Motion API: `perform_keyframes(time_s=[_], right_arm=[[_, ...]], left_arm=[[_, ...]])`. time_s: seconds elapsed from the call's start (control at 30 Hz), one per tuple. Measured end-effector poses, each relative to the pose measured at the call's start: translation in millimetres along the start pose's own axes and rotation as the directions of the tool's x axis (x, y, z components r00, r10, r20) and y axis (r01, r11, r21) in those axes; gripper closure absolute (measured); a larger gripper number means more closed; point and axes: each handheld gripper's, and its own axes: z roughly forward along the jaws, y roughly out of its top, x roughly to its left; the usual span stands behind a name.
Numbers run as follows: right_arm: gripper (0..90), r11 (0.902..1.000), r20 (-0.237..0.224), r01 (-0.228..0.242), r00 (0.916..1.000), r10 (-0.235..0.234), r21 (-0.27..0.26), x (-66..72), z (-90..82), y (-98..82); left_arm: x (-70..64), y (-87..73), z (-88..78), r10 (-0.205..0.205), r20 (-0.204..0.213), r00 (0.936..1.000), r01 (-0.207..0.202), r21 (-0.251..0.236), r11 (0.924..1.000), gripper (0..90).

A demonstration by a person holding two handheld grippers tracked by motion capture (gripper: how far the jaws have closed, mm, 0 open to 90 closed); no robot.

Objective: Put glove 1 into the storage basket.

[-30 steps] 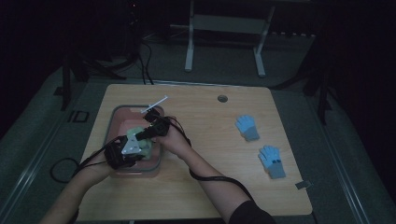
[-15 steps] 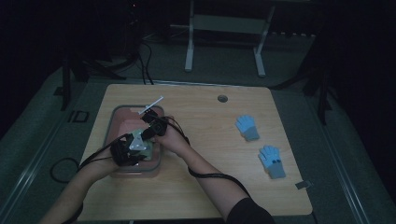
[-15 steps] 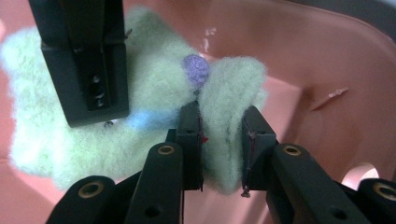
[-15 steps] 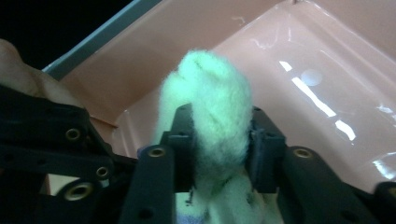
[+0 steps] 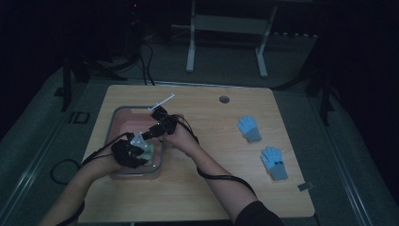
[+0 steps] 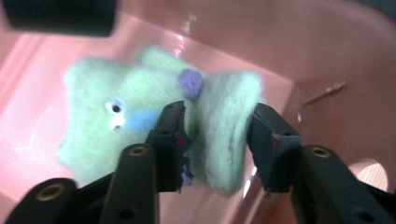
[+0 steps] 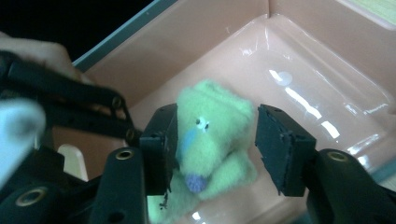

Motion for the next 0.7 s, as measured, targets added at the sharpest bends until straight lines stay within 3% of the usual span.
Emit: perform_keyframes(time_s=[0.17,0.37,0.43,0.6,0.7], right_arm=[[40.9,0.9998,-0.030,0.008,0.9995,-0.009,-0.019,1.8,-10.6,-5.4],[35.0,0.9989,-0.049,0.033,0.9982,-0.035,-0.032,5.5,-22.7,-11.2],[30.7,0.9981,-0.064,0.047,0.9968,-0.049,-0.041,7.0,-31.0,-14.8],[28.4,0.9957,-0.071,0.066,0.9950,-0.070,-0.065,8.3,-49.3,-26.1],[26.8,0.9950,-0.071,0.068,0.9948,-0.073,-0.073,7.9,-60.3,-34.3]], left_arm=[[-0.3,-1.1,-7.2,-0.048,0.002,0.9988,0.048,-0.054,0.9974,51.1],[-3.3,1.4,-13.1,-0.094,-0.003,0.9956,0.093,-0.080,0.9924,43.0],[-4.0,3.1,-16.6,-0.121,0.003,0.9926,0.121,-0.108,0.9867,41.5],[-9.0,11.7,-26.0,-0.140,0.008,0.9902,0.139,-0.177,0.9744,41.8],[-14.2,18.8,-29.1,-0.133,0.014,0.9910,0.133,-0.193,0.9721,42.3]])
